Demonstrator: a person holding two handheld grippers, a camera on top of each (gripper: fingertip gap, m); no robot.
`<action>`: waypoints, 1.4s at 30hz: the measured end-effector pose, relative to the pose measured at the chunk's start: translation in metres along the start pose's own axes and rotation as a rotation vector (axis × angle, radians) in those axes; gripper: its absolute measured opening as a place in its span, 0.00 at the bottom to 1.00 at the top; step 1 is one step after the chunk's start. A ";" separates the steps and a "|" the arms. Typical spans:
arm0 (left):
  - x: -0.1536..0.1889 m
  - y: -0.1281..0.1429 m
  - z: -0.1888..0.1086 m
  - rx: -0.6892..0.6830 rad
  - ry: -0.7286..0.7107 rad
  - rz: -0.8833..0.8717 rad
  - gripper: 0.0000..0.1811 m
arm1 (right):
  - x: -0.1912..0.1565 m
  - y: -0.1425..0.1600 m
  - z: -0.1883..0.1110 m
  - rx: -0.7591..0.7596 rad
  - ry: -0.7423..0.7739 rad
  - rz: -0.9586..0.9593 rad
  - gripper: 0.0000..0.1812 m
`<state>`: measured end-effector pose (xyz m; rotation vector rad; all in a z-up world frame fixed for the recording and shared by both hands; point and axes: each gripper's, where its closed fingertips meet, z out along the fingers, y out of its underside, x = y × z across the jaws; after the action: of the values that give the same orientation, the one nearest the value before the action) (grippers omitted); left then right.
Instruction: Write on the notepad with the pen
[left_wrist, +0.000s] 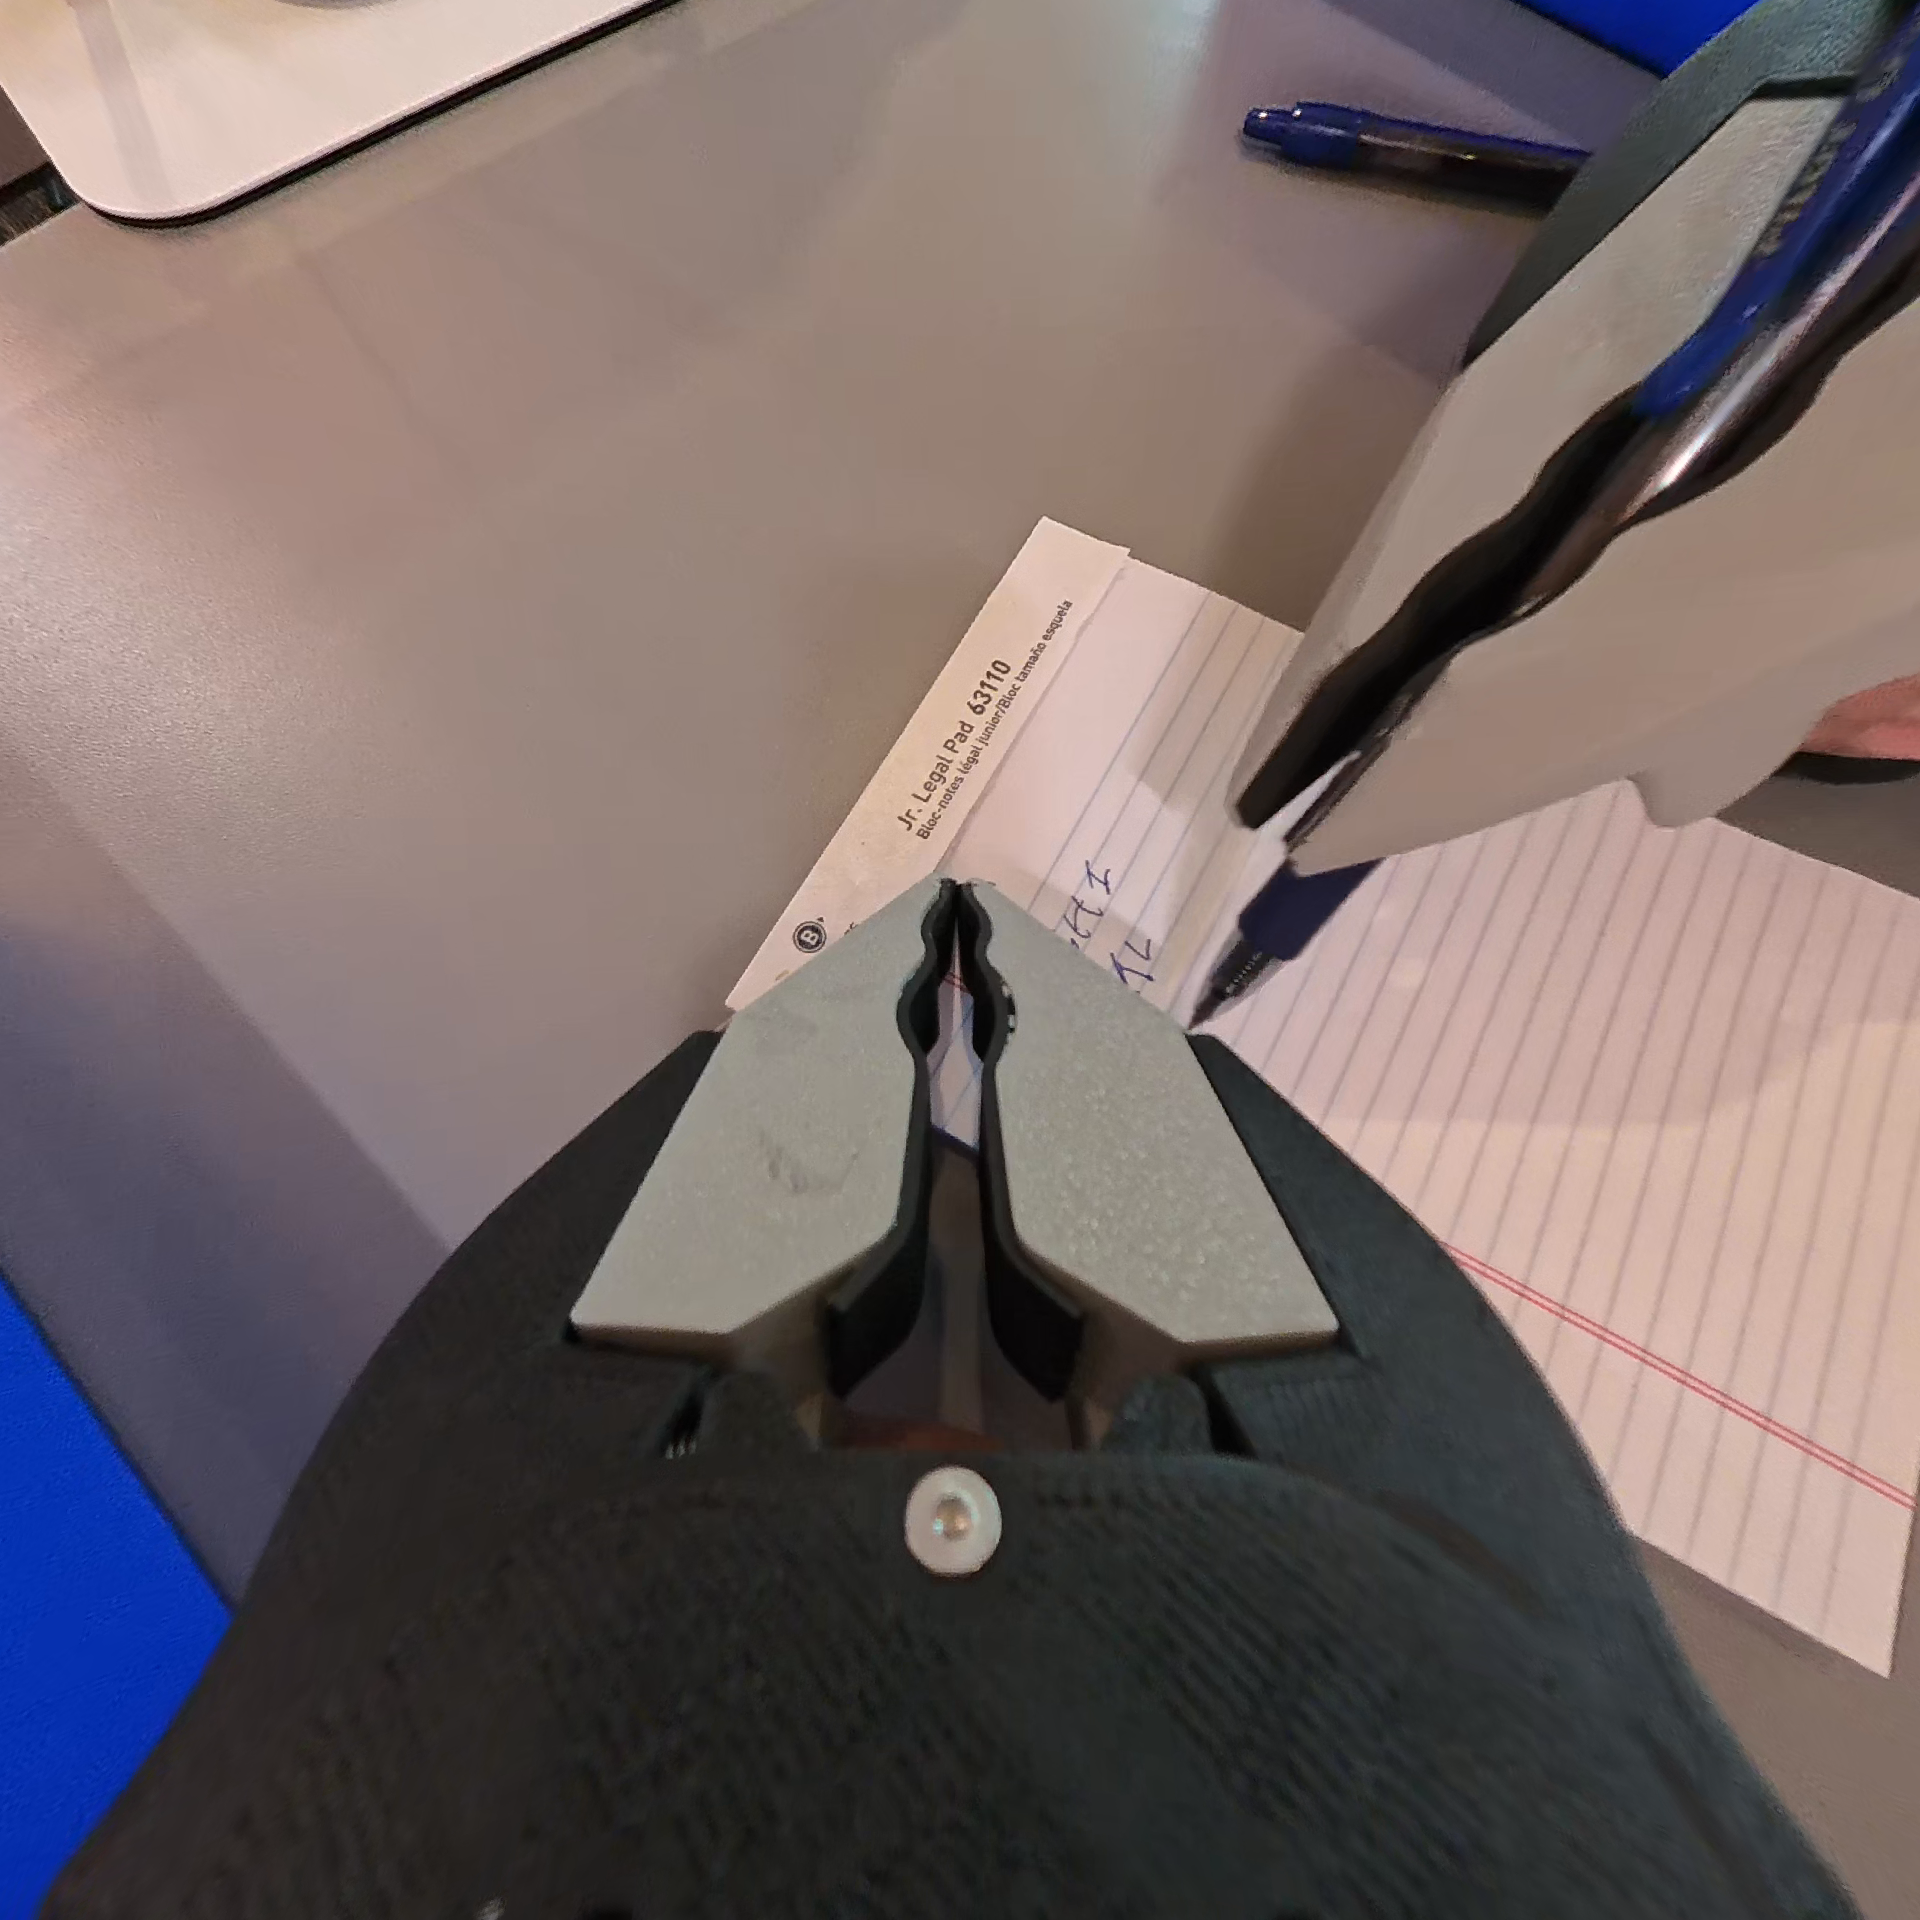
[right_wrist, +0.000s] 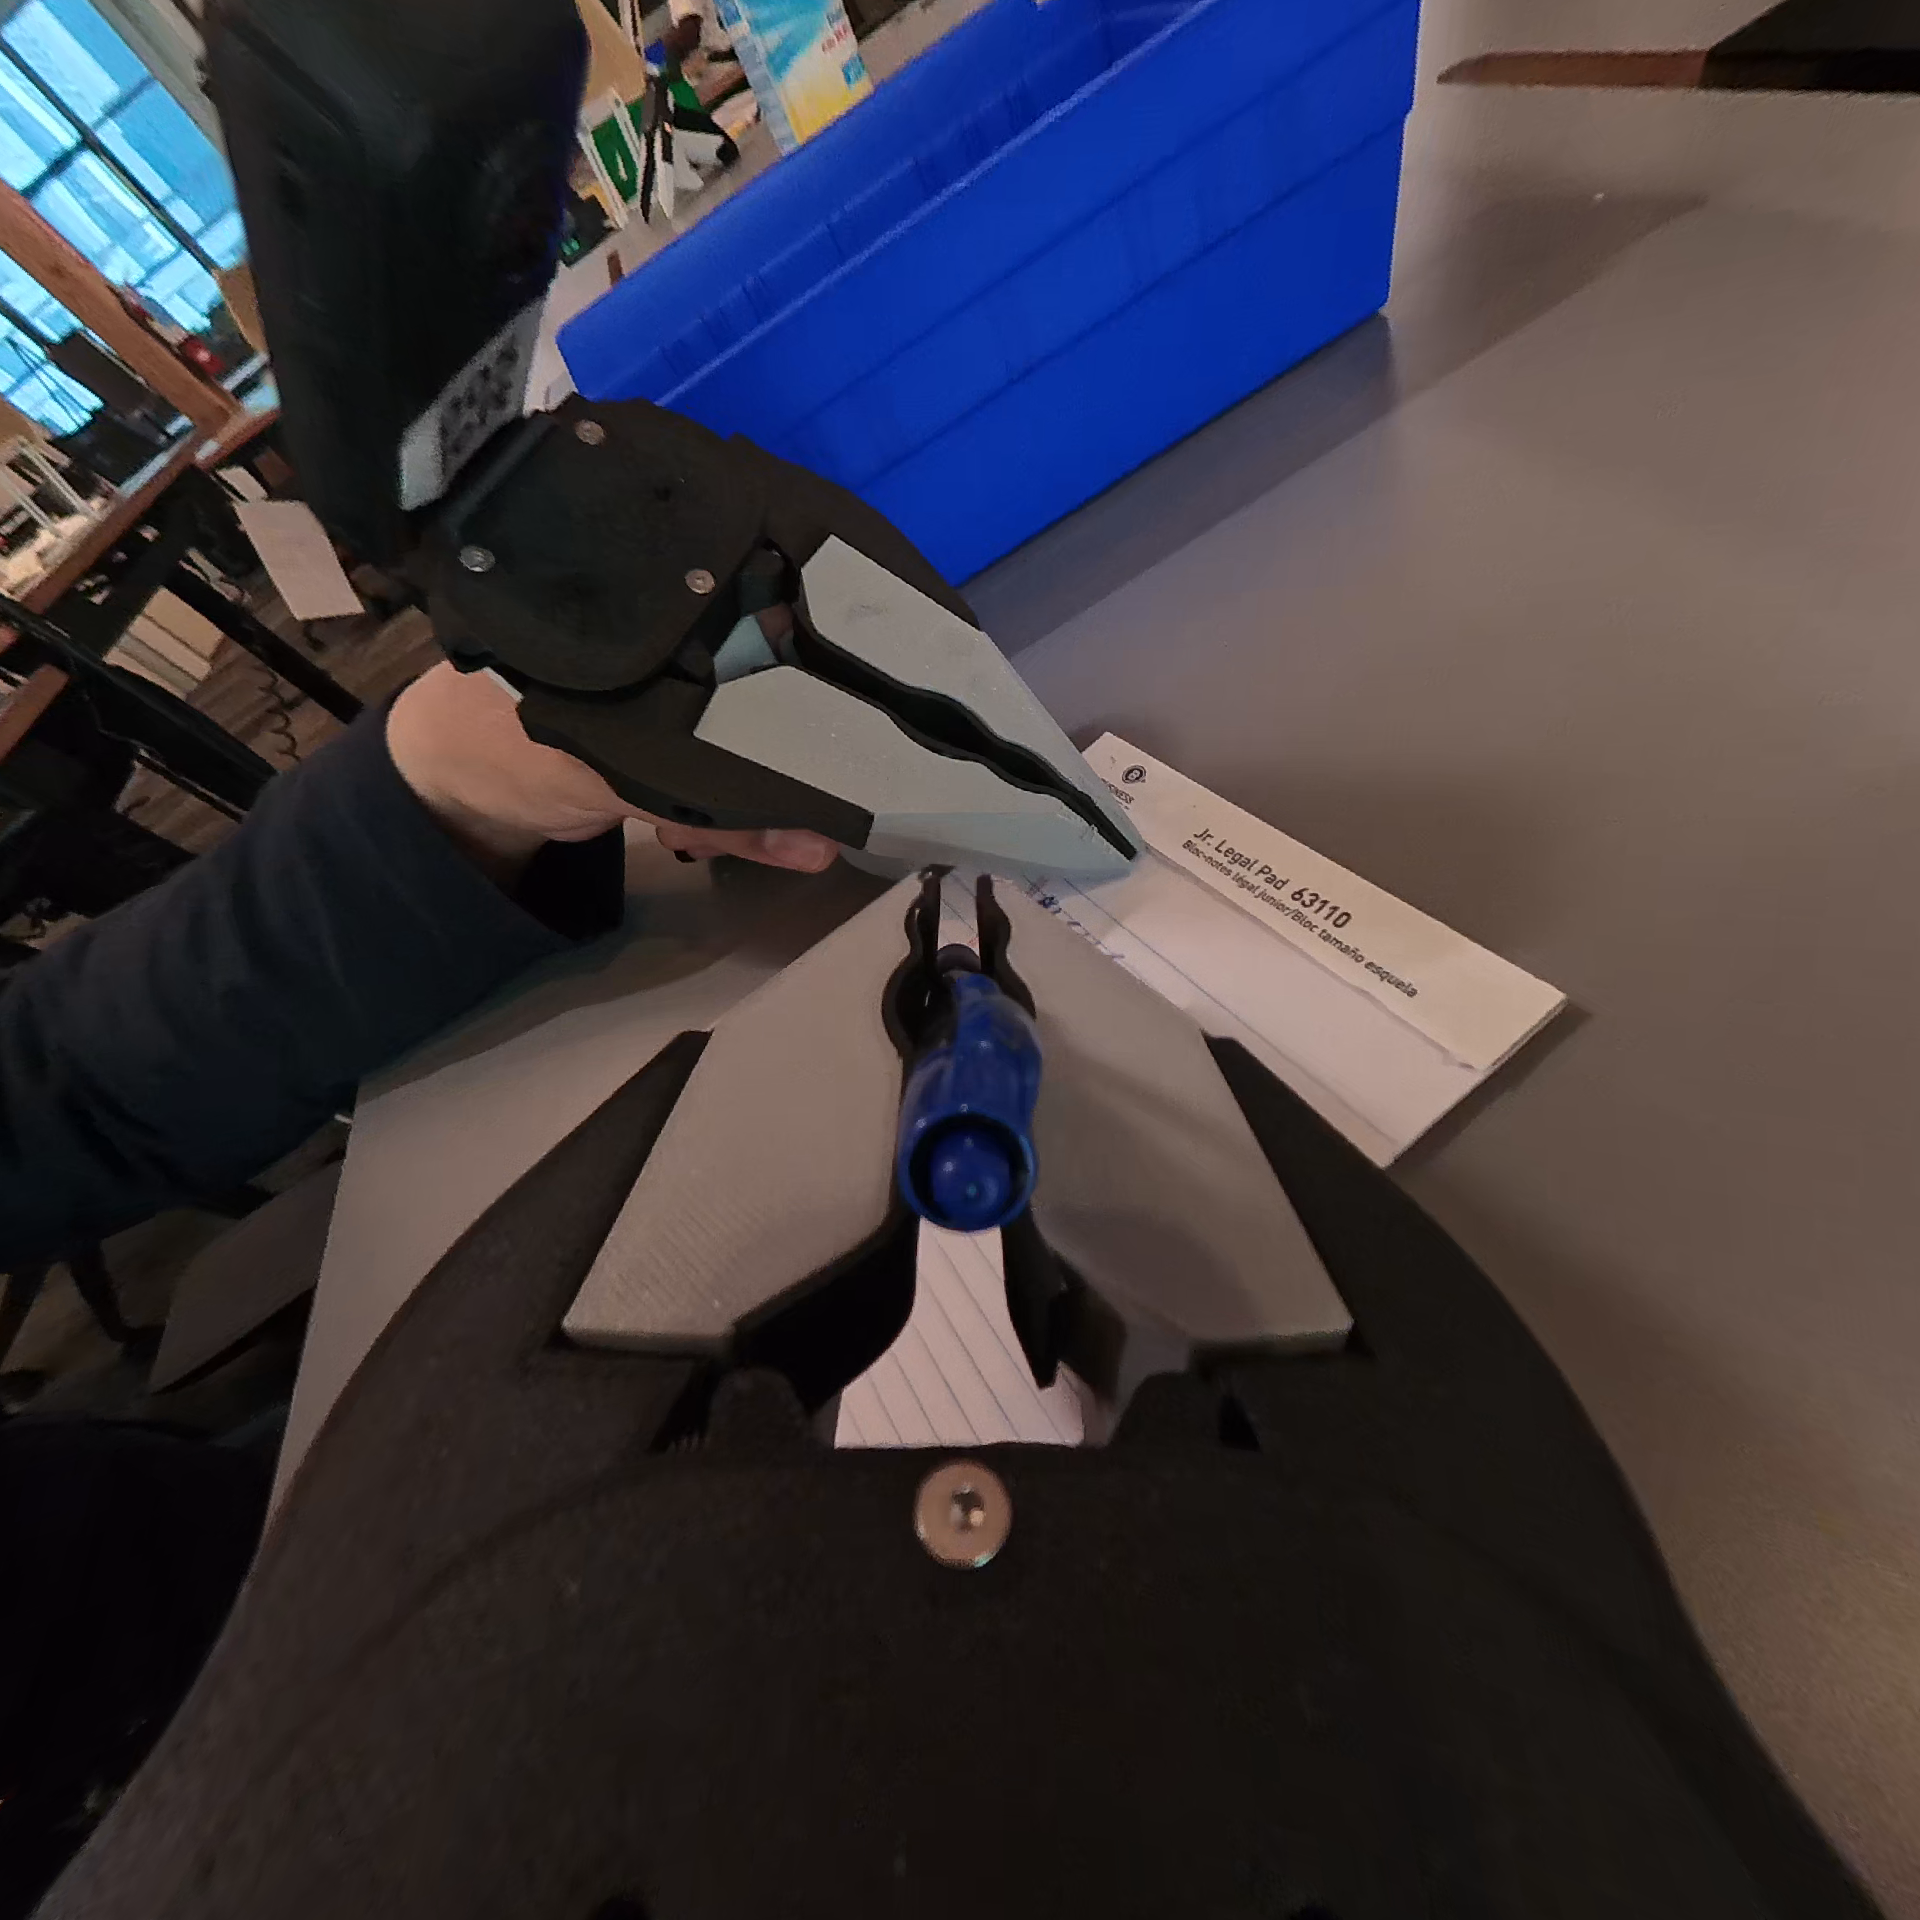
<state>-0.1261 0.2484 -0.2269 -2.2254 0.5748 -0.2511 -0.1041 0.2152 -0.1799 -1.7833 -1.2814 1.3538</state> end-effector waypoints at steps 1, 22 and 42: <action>0.000 0.000 0.000 0.000 0.000 0.000 0.00 | -0.002 -0.002 -0.001 0.017 -0.011 -0.008 0.02; 0.063 -0.035 -0.035 0.218 0.436 -0.022 0.22 | -0.010 -0.043 -0.060 0.220 -0.171 0.012 0.02; 0.095 -0.050 -0.060 0.338 0.634 0.038 0.05 | -0.044 -0.022 -0.039 0.081 -0.341 0.000 0.03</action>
<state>-0.0484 0.1913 -0.1510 -1.7841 0.8340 -0.9789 -0.0772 0.1884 -0.1301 -1.5420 -1.3747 1.7392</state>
